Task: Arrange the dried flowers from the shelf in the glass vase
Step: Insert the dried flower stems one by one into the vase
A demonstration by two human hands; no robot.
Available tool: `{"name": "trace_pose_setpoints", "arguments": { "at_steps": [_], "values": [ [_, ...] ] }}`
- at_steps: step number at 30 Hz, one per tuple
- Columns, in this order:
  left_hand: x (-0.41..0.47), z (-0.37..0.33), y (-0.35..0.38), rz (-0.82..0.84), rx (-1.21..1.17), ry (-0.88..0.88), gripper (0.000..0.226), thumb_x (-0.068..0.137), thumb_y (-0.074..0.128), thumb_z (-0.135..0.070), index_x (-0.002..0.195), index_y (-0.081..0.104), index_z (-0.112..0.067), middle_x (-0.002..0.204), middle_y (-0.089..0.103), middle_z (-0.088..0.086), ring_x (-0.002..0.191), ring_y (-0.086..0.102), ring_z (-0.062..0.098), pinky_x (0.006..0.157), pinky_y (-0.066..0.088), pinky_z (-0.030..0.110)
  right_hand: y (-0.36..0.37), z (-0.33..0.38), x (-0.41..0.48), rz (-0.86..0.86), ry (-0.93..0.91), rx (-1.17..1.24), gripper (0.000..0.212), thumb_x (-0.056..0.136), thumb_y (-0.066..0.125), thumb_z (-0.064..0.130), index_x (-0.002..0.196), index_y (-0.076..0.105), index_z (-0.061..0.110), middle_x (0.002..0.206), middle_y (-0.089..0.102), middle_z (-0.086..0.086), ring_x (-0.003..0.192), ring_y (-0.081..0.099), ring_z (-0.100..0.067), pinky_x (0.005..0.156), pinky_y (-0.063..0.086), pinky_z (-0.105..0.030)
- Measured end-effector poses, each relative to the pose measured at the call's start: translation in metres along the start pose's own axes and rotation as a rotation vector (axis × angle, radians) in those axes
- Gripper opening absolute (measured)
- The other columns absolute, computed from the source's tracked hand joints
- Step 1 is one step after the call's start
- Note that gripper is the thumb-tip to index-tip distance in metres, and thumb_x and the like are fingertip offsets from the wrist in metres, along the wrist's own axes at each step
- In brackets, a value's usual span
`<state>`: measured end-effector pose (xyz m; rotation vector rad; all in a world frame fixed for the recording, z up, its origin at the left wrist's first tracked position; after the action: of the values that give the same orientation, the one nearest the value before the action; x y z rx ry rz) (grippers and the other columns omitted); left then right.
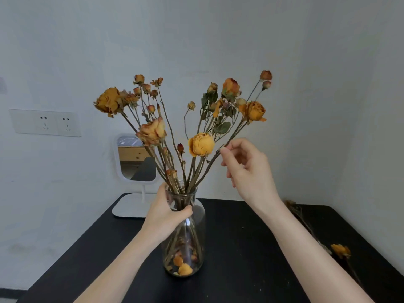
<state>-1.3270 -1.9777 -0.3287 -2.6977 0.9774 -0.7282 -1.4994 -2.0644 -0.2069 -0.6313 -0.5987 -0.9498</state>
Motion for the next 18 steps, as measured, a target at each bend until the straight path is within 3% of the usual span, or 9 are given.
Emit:
{"name": "trace_pose_setpoints", "arguments": {
  "at_steps": [4,8,14,18],
  "values": [
    [0.001,-0.001,0.003,0.007,-0.033,0.005,0.07,0.067,0.078,-0.035,0.122,0.035,-0.037,0.102,0.05,-0.034,0.095,0.046,-0.019,0.077,0.033,0.008,0.013,0.0,-0.003,0.01,0.002,-0.204,0.01,0.09,0.057,0.031,0.087,0.06,0.022,0.067,0.06,0.006,0.056,0.054,-0.008,0.053,0.05,-0.024],
    [0.0,-0.005,0.003,0.005,-0.023,0.038,0.081,0.064,0.079,-0.044,0.13,0.035,-0.029,0.107,0.05,-0.032,0.098,0.047,-0.017,0.078,0.034,0.006,0.024,-0.001,-0.005,-0.009,0.029,-0.251,0.015,0.09,0.056,0.032,0.087,0.064,0.02,0.066,0.063,0.002,0.053,0.057,-0.011,0.053,0.054,-0.031],
    [-0.002,-0.011,0.003,0.0,0.033,0.074,0.073,0.068,0.076,-0.042,0.128,0.034,-0.032,0.102,0.047,-0.035,0.091,0.04,-0.034,0.066,0.035,-0.004,0.04,-0.004,-0.002,-0.012,0.059,-0.322,0.018,0.091,0.057,0.029,0.092,0.069,0.016,0.066,0.063,0.005,0.051,0.061,-0.01,0.053,0.055,-0.029],
    [-0.003,-0.009,0.003,-0.013,0.036,0.079,0.071,0.07,0.075,-0.041,0.128,0.037,-0.029,0.105,0.051,-0.031,0.098,0.046,-0.024,0.068,0.038,-0.003,0.047,-0.014,-0.008,0.02,0.103,-0.364,0.017,0.09,0.057,0.028,0.089,0.07,0.016,0.067,0.064,0.004,0.055,0.063,-0.012,0.056,0.057,-0.032]
  ]
}}
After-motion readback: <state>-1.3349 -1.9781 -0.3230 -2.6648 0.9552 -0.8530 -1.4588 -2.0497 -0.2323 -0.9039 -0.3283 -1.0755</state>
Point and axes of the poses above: each hand's wrist, its own x-axis towards the middle knuckle, its own y-axis out of the palm, z = x × y, the point moved 5 cm from there along x, towards the middle knuckle
